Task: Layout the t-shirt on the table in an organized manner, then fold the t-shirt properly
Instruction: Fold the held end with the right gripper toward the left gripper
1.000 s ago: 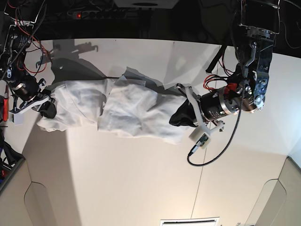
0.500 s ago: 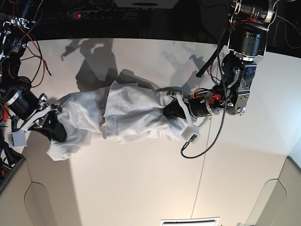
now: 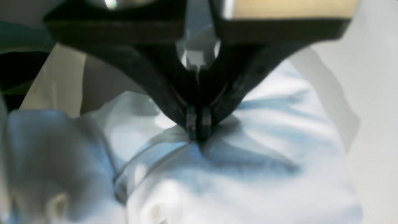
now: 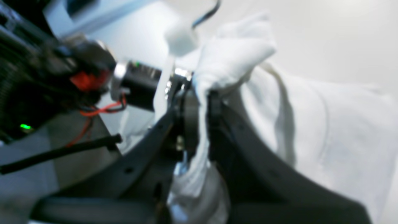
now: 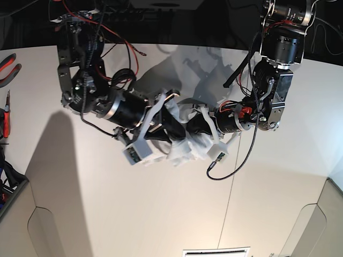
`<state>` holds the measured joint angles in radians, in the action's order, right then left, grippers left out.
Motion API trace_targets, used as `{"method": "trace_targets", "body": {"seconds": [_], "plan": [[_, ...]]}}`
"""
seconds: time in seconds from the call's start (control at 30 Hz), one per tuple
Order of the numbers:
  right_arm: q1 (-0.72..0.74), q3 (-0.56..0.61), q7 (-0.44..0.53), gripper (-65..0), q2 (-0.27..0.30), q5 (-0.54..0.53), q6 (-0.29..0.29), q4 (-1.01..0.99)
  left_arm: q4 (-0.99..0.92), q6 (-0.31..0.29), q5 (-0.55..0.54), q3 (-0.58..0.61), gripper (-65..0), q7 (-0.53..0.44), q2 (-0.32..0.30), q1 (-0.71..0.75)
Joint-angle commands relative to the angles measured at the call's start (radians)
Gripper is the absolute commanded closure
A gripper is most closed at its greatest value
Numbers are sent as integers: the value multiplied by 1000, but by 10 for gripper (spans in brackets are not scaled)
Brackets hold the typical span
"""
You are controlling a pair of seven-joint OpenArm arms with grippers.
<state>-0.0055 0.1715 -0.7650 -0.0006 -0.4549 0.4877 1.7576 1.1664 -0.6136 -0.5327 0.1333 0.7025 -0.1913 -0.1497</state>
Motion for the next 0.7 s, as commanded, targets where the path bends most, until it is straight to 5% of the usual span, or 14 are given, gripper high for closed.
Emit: {"method": "trace_targets", "body": {"seconds": [0.0, 0.3, 0.67], "plan": [[14, 31, 45, 0, -20, 14, -21, 5, 9, 0, -13, -2, 0, 2, -3, -16], [82, 197, 193, 0, -72, 338, -280, -216, 164, -79, -204, -40, 0, 122, -6, -16], [185, 197, 198, 0, -116, 348, -307, -259, 354, -79, -324, -201, 0, 223, -7, -14]]}}
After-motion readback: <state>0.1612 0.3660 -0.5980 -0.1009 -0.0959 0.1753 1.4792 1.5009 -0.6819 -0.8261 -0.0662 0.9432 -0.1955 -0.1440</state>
